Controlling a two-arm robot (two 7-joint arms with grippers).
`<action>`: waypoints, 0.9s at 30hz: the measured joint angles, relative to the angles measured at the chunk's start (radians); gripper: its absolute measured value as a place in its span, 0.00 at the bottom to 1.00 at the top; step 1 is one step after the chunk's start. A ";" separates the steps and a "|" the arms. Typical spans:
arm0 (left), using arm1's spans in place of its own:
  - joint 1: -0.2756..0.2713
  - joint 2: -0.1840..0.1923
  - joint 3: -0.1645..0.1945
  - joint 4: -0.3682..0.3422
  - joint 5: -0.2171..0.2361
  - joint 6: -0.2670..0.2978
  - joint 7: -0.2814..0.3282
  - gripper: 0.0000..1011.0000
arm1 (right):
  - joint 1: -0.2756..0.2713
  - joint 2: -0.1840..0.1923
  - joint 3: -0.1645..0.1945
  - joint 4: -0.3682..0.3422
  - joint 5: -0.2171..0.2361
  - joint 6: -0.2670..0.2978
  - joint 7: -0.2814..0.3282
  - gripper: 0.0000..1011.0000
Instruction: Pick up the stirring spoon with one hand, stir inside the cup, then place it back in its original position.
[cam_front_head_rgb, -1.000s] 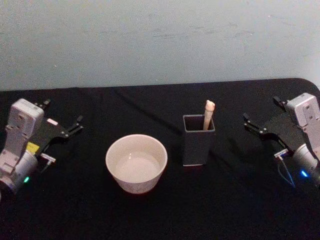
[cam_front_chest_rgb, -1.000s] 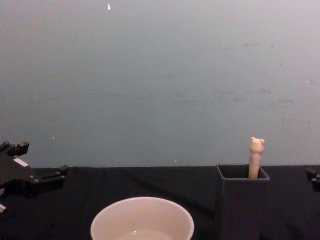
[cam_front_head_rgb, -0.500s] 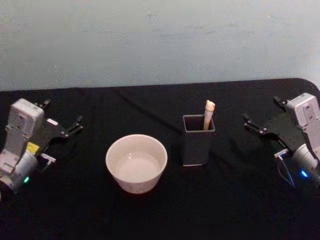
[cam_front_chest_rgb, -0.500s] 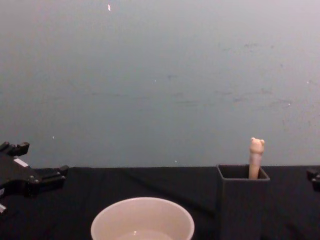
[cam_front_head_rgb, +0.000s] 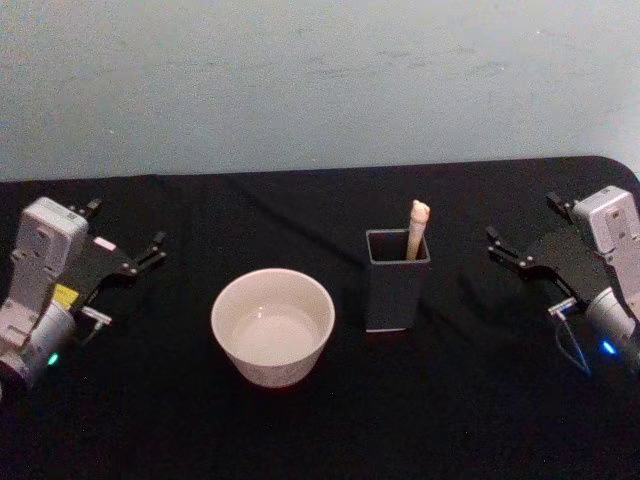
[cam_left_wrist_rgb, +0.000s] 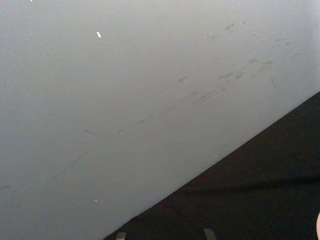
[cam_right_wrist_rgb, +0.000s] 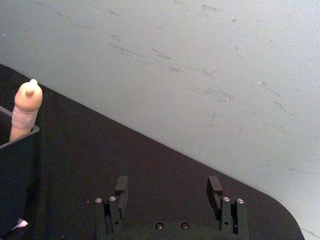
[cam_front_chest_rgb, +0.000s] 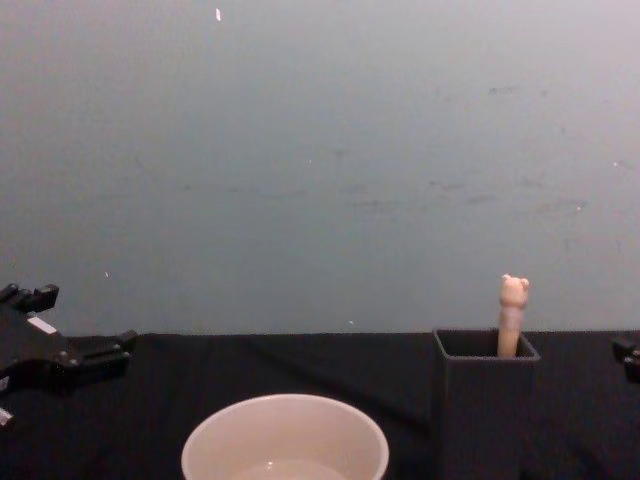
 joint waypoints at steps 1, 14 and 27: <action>0.000 0.000 0.000 0.000 0.000 0.000 0.000 0.99 | 0.000 0.000 0.000 0.000 0.000 0.000 0.000 0.99; 0.000 0.000 0.000 0.000 0.000 0.000 0.000 0.99 | -0.024 0.000 0.040 -0.056 0.060 0.013 0.068 0.99; 0.000 0.000 0.000 0.000 0.000 0.000 0.000 0.99 | -0.086 0.021 0.119 -0.195 0.304 0.135 0.302 0.99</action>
